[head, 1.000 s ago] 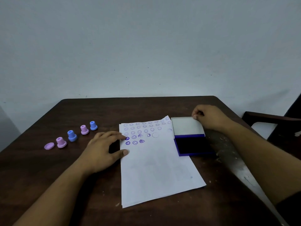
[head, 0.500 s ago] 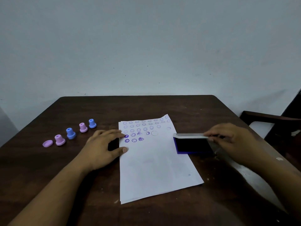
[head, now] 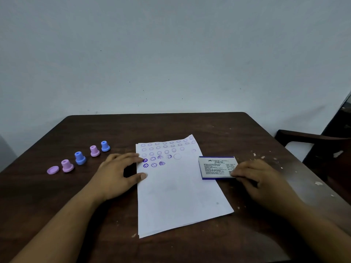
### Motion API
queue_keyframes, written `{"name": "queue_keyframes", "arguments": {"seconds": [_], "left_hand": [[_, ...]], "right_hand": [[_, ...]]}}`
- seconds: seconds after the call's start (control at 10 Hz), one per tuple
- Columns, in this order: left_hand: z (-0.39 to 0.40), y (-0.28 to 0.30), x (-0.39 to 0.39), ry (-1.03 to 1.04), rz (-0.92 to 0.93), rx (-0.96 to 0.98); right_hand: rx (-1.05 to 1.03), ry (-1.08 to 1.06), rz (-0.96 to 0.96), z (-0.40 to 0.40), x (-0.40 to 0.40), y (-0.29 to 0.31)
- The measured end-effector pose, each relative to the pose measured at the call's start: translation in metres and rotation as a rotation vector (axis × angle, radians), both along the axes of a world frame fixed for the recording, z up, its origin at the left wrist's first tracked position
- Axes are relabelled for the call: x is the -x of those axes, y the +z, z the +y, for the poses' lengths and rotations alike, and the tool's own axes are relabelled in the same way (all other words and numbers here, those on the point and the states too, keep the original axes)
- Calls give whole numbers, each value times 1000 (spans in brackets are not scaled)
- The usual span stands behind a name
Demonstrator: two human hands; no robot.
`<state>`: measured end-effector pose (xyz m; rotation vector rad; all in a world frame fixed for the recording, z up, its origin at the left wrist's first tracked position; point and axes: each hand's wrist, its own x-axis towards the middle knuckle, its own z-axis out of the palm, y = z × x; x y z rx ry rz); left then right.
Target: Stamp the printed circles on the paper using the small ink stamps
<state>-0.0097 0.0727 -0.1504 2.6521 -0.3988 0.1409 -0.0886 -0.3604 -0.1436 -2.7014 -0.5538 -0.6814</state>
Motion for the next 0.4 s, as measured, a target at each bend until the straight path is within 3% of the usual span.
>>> {"name": "queue_keyframes", "arguments": {"seconds": [0.4], "left_hand": [[-4,8,11,-9,23,-14]], "right_hand": [[-19,-7,42,8,9,11]]}}
